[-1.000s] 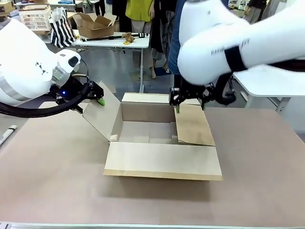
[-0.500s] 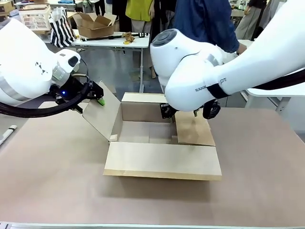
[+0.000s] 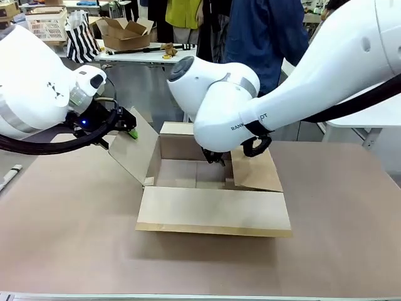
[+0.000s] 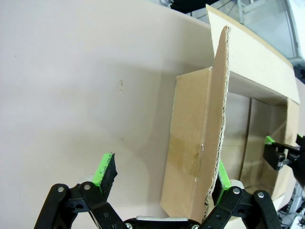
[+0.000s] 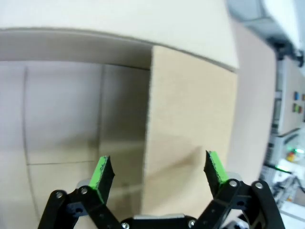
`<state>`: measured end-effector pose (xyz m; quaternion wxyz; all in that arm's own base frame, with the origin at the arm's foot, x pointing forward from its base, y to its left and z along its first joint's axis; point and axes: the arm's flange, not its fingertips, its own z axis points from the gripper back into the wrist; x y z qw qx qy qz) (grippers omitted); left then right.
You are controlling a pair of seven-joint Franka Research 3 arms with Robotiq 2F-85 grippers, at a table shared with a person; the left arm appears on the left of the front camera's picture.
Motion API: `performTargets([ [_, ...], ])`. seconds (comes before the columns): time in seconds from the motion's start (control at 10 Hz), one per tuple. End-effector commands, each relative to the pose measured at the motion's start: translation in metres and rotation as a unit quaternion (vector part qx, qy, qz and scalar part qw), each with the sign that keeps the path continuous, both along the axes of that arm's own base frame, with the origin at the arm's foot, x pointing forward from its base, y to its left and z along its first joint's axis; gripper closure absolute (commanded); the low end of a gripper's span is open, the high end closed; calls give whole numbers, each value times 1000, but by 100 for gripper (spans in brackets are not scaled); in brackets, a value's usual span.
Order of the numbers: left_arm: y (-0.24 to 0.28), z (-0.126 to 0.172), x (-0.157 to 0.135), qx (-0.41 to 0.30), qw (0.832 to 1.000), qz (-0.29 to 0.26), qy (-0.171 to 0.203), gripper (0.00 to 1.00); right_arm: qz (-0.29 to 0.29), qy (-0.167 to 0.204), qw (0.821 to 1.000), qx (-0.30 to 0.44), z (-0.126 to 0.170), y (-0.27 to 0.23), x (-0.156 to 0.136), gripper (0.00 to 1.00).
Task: Pack the gift set into the box.
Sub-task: Place both hands on the side flaps of the Package Box and spread them outward.
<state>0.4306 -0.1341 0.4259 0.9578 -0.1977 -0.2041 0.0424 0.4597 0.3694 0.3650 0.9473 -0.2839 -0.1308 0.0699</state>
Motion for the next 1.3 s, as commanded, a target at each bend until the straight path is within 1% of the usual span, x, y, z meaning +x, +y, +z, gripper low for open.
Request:
performTargets([
  [0.0,0,1,-1,3,1000,4,0,0,17,-14,996,-84,13,3,3,0],
  [0.1,0,1,-1,3,1000,4,0,0,20,-25,995,-97,17,1,3,0],
  [0.4,0,1,-1,3,1000,4,0,0,12,-32,991,-126,31,-6,0,0],
  [0.5,0,1,-1,3,1000,4,0,0,7,-40,990,-133,40,-8,-2,0],
  [0.6,0,1,-1,3,1000,4,0,0,-5,-46,988,-145,56,-15,-4,0],
  [0.7,0,1,-1,3,1000,4,0,0,-14,-46,989,-139,68,-23,-6,0],
  [0.8,0,1,-1,3,1000,4,0,0,-37,-44,990,-131,80,-36,-10,0],
  [0.9,0,1,-1,3,1000,4,0,0,-58,-31,992,-111,87,-52,-13,0],
  [1.0,0,1,-1,3,1000,4,0,0,-74,-30,995,-65,99,-72,-18,0],
  [1.1,0,1,-1,3,1000,4,0,0,-90,-39,995,-14,111,-94,-27,0],
  [1.2,0,1,-1,3,1000,4,0,0,-99,-48,994,18,117,-109,-36,0],
])
